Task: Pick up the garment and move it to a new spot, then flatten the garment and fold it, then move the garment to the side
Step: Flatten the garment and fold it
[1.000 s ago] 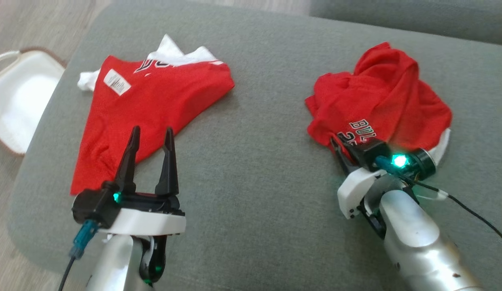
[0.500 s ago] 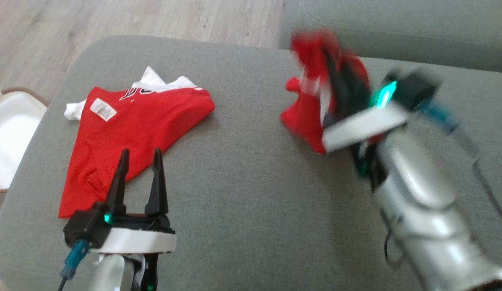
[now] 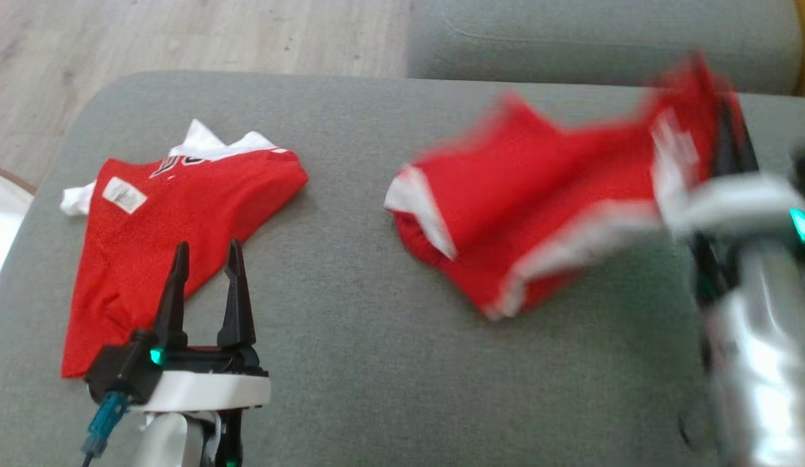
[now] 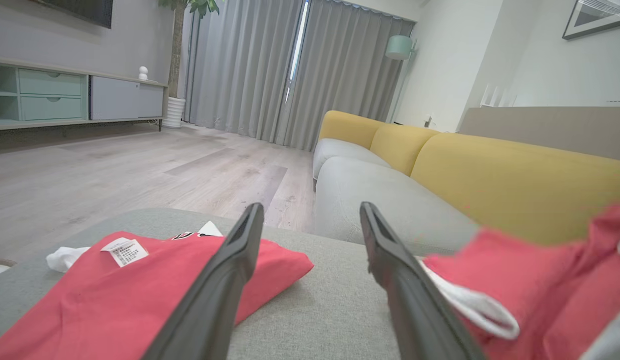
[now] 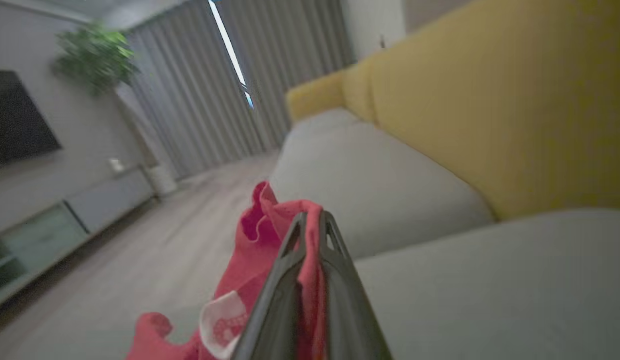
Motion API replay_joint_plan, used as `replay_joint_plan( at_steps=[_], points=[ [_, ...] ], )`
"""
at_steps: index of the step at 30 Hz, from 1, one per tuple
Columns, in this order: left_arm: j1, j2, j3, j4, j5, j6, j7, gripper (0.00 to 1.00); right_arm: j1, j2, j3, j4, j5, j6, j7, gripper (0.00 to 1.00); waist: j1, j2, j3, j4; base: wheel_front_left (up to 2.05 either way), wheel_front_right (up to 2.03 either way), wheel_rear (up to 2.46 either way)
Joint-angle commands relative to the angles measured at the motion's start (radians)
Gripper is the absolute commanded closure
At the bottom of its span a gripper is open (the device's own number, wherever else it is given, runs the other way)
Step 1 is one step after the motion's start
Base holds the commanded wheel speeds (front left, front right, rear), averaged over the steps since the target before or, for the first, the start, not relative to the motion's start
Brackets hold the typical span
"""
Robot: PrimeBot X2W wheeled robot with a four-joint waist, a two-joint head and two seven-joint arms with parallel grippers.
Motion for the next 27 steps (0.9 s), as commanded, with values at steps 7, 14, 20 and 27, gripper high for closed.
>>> replay_joint_plan(
  at_steps=[7,14,20,27],
  points=[
    [-0.035,0.004,0.018,-0.029,-0.012,0.003,-0.005,0.0,0.025,0.01,-0.297,0.059,-0.297,0.007,0.001,0.0,0.0,-0.0001,0.024,-0.038,0.0,0.0,0.0],
    [-0.046,0.004,0.02,-0.03,-0.015,0.002,-0.005,0.0,0.041,0.01,-0.027,-0.023,-0.226,0.007,-0.033,0.0,0.0,-0.0001,0.021,-0.064,0.0,0.0,0.0],
    [-0.042,0.004,0.02,-0.036,-0.015,0.001,-0.005,0.0,0.234,0.01,0.274,-0.308,-0.1,0.007,-0.034,0.0,0.0,-0.0001,0.009,-0.074,0.0,0.0,0.0],
    [-0.036,0.004,0.002,-0.037,-0.018,0.001,-0.005,0.0,0.38,0.01,0.377,-0.386,-0.066,0.007,-0.035,0.0,0.0,-0.0001,0.005,-0.058,0.0,0.0,0.0]
  ],
)
